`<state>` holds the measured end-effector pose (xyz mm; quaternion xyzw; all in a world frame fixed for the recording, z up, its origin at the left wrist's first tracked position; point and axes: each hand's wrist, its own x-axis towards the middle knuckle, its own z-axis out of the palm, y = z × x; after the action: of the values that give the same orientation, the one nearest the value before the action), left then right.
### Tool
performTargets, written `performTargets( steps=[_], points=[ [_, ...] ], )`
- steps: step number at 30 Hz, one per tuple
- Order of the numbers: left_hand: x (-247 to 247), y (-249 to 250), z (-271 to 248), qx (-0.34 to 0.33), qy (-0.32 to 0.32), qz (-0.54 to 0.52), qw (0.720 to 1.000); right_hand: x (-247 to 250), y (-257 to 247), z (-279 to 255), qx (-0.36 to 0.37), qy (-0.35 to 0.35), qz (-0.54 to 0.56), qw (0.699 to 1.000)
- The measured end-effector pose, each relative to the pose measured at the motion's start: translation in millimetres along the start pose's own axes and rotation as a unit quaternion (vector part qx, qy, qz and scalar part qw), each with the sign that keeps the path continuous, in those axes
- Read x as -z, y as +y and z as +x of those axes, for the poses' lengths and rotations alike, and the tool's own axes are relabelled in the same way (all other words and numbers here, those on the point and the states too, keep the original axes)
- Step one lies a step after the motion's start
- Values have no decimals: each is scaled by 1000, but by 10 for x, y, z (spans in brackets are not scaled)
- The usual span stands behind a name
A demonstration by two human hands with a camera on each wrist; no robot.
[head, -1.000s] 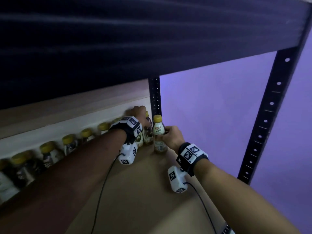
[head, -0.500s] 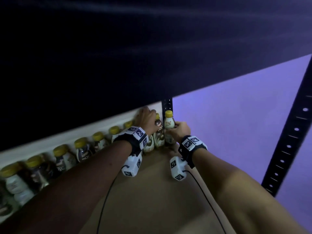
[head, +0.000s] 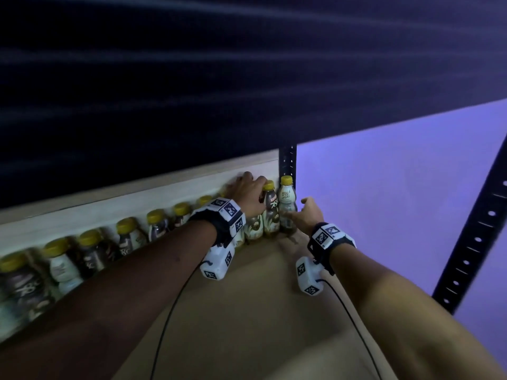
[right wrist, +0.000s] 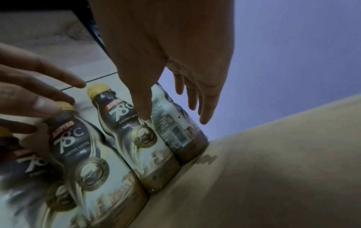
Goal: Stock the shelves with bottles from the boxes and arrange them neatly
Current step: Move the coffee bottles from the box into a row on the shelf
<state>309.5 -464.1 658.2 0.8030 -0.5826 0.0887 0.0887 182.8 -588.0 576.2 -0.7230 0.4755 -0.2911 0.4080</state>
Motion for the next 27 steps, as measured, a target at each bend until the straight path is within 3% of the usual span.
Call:
performTargets(
  steps=[5, 11, 14, 22, 27],
  points=[
    [127, -94, -207, 0, -17, -22, 1000, 89, -3, -301, 54, -22, -145, 988],
    [282, -273, -650, -77, -3, -69, 995, 95, -296, -841, 120, -132, -322, 930],
    [332, -397, -973, -100, -7, -75, 992, 26, -476, -1177, 149, -153, -368, 905],
    [245, -907, -2168, -1, -136, -53, 989, -439, -741, -2180, 233, -168, -446, 848],
    [262, -1308, -3106, 46, -181, -49, 981, -843, -919, -2918, 218, -214, -437, 846]
  ],
)
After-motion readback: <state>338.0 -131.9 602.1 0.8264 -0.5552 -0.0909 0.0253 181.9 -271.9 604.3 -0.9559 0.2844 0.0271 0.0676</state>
